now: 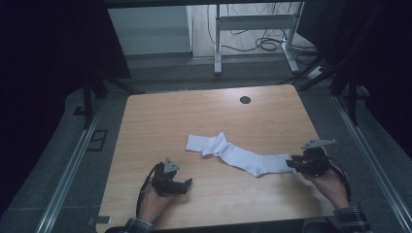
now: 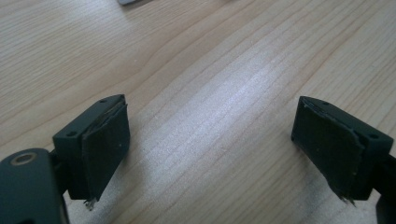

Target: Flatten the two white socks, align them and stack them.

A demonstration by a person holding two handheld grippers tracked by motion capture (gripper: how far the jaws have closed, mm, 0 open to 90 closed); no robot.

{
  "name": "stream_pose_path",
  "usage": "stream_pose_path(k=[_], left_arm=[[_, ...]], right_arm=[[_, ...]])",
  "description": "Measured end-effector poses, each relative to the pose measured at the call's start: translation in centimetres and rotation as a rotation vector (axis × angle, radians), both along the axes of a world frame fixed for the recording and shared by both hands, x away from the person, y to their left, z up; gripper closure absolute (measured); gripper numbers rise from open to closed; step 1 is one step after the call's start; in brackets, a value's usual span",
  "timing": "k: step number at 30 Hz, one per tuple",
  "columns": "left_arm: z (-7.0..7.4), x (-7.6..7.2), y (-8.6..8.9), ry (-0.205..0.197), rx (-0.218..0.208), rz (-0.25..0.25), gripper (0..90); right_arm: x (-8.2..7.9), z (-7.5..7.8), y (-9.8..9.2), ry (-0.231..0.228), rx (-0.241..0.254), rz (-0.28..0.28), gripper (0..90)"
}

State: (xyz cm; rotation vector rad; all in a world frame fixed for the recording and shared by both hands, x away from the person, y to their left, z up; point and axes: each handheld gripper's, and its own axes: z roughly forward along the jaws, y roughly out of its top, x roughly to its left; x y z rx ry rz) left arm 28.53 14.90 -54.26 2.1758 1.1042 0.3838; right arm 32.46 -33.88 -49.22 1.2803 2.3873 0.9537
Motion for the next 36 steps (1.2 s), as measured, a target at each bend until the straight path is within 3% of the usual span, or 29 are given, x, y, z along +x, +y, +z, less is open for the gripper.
stream_pose_path(k=[3,6,9,11,16,18,25,27,34,36], left_arm=[[0.7,0.7,-0.4,0.029,0.013,0.003,20.6],[1.2,1.0,-0.8,0.025,-0.009,0.006,28.5],[2.6,2.1,-2.2,-0.014,-0.057,-0.031,36.5],[2.8,2.4,-2.7,-0.021,-0.060,-0.043,38.5],[4.0,4.0,-5.9,-0.055,-0.053,-0.095,47.1],[4.3,4.5,-6.9,-0.067,-0.053,-0.107,53.9],[4.9,6.9,-10.3,-0.081,-0.052,-0.118,62.2],[4.7,7.9,-11.1,-0.056,-0.065,-0.119,63.1],[3.5,9.2,-12.4,-0.022,-0.073,-0.098,60.8],[3.1,9.4,-12.7,-0.020,-0.067,-0.094,59.0]], right_arm=[[-0.1,0.2,-0.4,-0.020,0.011,-0.022,60.0],[-0.2,0.2,-0.6,-0.030,0.023,-0.038,60.3],[0.0,-0.2,-0.6,-0.028,0.032,-0.062,66.2],[0.0,-0.5,-0.6,-0.030,0.028,-0.069,67.8],[0.1,-0.9,-0.5,-0.025,0.047,-0.082,72.5],[0.0,-1.0,-0.4,-0.028,0.052,-0.079,72.6],[0.1,-1.5,0.1,-0.032,0.039,-0.082,69.3],[0.1,-1.5,0.0,-0.033,0.041,-0.084,67.0],[0.2,-1.9,0.0,-0.037,0.039,-0.099,65.2],[0.4,-2.2,0.1,-0.036,0.037,-0.111,59.4]])
